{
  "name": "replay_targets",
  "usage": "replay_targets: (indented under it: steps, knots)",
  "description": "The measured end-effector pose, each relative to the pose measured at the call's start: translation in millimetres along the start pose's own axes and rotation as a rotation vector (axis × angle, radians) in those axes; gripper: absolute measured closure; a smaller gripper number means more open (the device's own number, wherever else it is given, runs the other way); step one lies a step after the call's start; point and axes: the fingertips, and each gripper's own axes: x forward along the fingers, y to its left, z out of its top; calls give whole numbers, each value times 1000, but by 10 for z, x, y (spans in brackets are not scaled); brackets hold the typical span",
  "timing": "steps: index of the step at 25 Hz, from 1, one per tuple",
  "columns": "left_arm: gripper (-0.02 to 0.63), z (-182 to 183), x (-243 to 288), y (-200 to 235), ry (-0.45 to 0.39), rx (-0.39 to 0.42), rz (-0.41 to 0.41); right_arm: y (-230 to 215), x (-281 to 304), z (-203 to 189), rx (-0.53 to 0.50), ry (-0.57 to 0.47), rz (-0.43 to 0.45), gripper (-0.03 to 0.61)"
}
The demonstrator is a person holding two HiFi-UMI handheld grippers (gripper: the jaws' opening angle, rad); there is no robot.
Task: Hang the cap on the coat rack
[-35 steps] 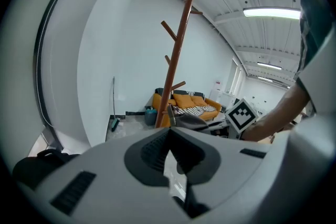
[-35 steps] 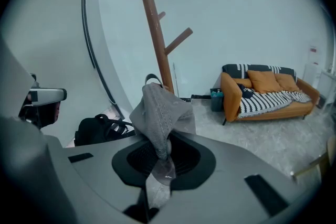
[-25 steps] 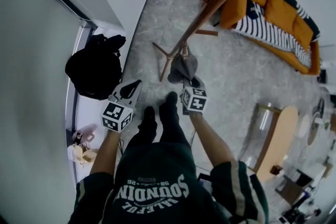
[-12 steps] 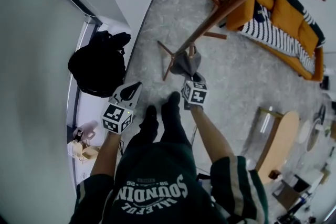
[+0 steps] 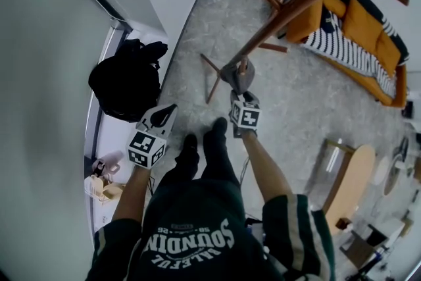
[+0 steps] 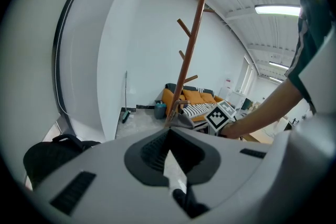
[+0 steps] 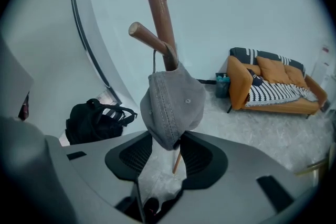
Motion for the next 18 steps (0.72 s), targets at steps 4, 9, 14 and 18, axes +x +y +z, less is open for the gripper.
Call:
replay_targets:
  steps: [4,9,14,18]
  knots:
    - [614,58,4,-69,-7,14,-17,0,-117,-72,2,1,10,428]
    - [614,149,9,-165,-25,41,-44,-36,-352,14,23,-46,21,430]
    - [614,273,1,-253,-50,75,-71,-55,-661,141,43,-116,35,430]
    - [614,422,-59,-307,-75,101,-80,31,-985,302,43,-198,63,446]
